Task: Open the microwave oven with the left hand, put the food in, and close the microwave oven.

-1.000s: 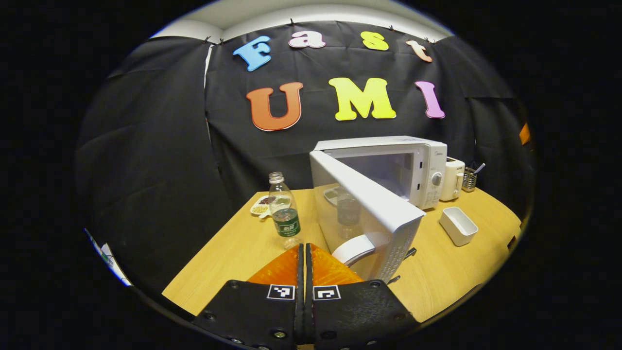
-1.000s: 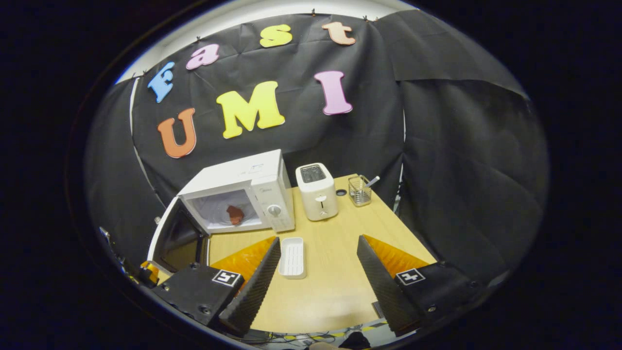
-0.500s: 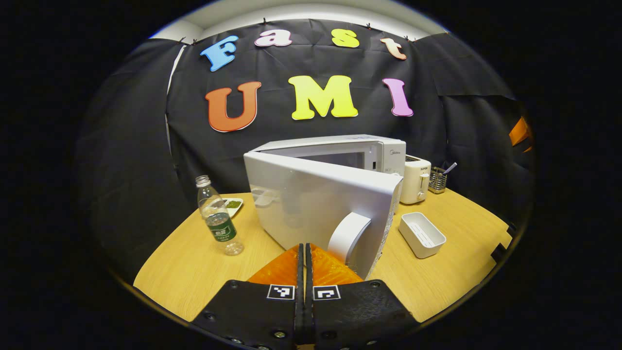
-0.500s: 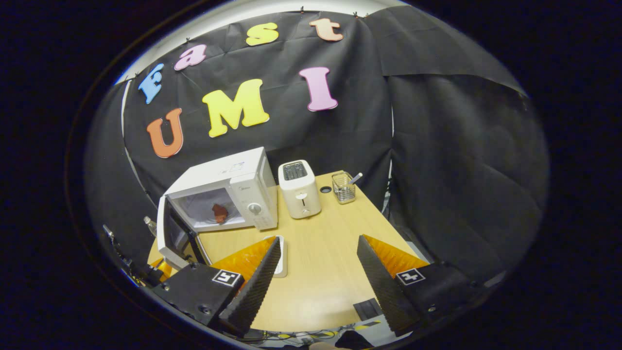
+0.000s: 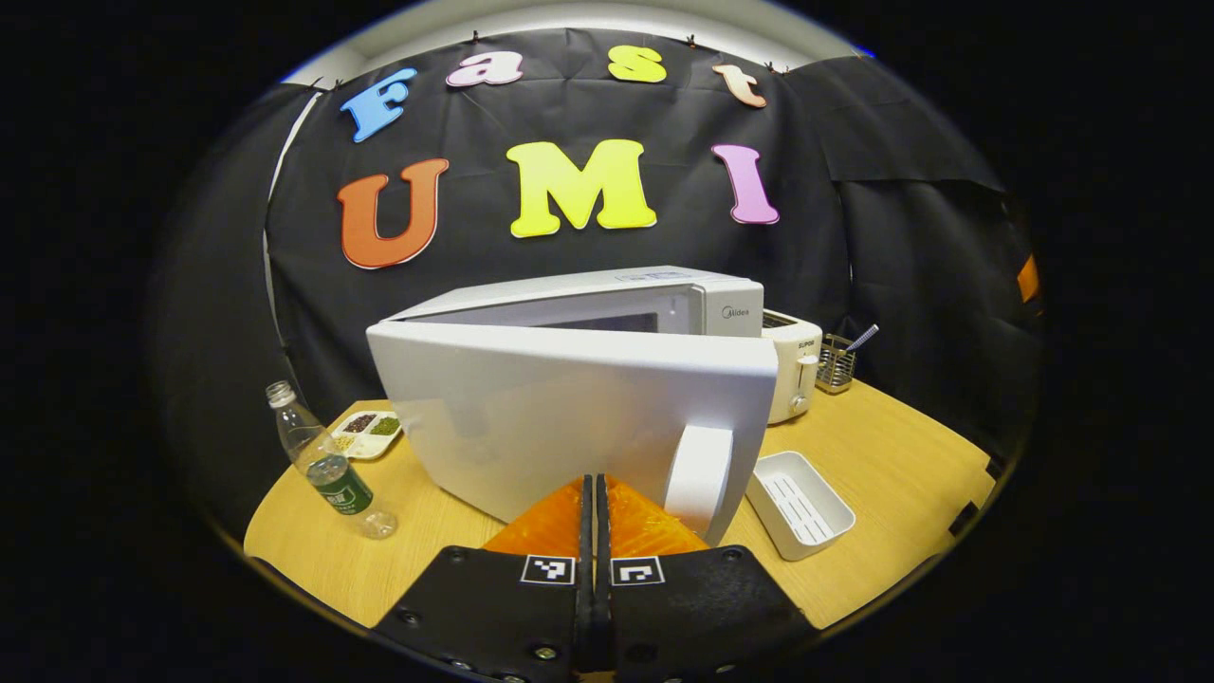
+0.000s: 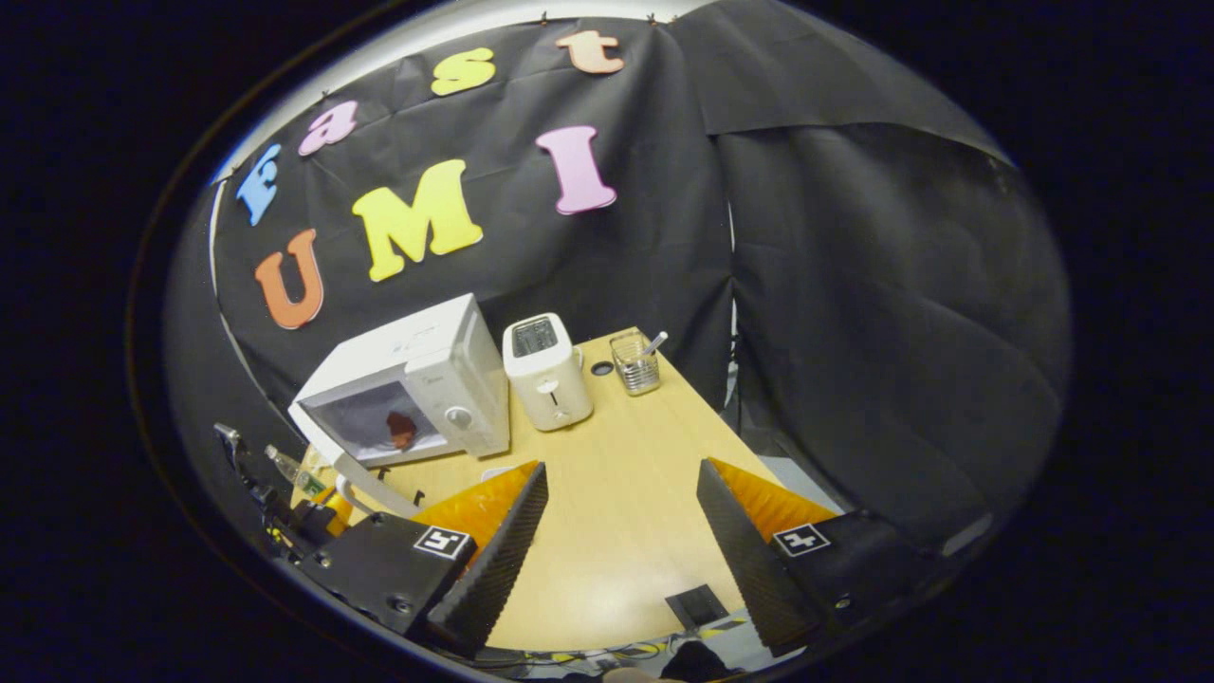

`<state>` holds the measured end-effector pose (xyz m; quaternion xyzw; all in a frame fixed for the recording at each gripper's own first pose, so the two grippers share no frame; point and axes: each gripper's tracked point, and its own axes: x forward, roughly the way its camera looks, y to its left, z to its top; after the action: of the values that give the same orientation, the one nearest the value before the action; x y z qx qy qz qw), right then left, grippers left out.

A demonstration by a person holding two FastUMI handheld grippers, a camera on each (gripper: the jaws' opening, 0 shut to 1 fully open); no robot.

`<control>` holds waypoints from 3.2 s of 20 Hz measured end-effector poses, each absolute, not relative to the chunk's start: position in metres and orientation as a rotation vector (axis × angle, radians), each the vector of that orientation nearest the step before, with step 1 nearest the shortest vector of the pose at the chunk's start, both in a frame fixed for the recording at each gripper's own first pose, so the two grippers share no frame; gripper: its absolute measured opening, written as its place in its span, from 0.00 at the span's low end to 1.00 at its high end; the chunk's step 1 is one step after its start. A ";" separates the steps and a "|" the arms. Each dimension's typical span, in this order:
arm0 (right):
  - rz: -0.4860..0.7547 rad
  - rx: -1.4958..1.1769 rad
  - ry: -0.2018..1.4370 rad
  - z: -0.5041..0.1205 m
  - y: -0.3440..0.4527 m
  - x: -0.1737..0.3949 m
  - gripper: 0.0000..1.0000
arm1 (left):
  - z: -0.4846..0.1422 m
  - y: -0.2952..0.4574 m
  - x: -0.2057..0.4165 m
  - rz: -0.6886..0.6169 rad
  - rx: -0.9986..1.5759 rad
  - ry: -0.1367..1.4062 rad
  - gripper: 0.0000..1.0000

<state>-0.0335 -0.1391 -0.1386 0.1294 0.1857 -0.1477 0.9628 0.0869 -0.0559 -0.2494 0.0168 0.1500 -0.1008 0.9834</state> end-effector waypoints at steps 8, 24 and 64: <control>-0.350 0.285 0.391 -0.145 -0.164 -0.019 1.00 | -0.258 -0.096 0.141 -0.244 0.040 0.314 0.00; -0.385 0.314 0.413 -0.150 -0.186 0.006 1.00 | -0.270 -0.125 0.205 -0.243 0.032 0.341 0.00; -0.032 0.099 0.104 -0.024 -0.018 0.005 0.91 | -0.023 -0.001 -0.010 -0.086 -0.020 0.085 0.97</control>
<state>0.0052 -0.0183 -0.0244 0.0492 0.0518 -0.0161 0.9973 -0.0099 -0.0014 -0.0233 -0.0099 0.0425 -0.0428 0.9981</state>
